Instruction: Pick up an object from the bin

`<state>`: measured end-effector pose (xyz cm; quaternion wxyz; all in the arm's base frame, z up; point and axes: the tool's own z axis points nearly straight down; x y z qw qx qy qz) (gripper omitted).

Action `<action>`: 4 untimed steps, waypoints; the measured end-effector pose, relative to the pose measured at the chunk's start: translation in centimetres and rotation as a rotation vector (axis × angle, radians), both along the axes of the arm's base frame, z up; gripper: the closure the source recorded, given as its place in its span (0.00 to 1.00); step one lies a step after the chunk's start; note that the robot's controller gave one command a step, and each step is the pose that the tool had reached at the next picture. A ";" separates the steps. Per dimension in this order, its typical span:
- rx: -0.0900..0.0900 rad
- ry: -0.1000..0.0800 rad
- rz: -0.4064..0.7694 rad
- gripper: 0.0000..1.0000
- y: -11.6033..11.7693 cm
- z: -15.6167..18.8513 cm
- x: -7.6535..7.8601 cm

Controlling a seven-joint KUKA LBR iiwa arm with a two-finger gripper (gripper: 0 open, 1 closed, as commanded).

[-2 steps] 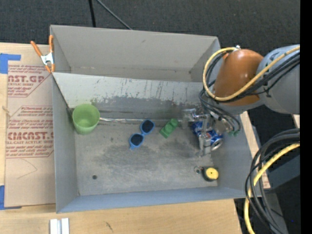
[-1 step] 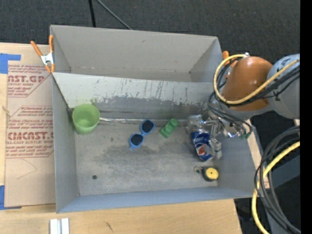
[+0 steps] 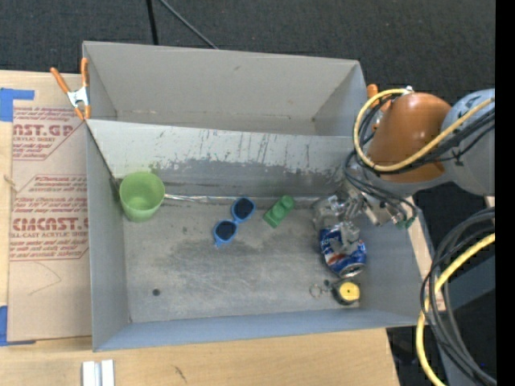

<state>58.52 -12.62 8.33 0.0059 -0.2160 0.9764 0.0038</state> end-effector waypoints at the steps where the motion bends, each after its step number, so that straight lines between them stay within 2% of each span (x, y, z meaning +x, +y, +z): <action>1: -0.002 0.010 -0.687 1.00 -1.2 -1.0 -1.7; 2: -0.002 0.003 -0.715 1.00 3.9 11.0 -2.6; 3: -0.006 0.010 -0.718 0.00 3.7 10.5 -2.8; 4: -0.007 0.018 -0.482 0.00 6.4 -1.7 -6.5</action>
Offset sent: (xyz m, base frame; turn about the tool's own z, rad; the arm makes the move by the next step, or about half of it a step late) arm -0.0185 -0.0146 -0.0098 0.6880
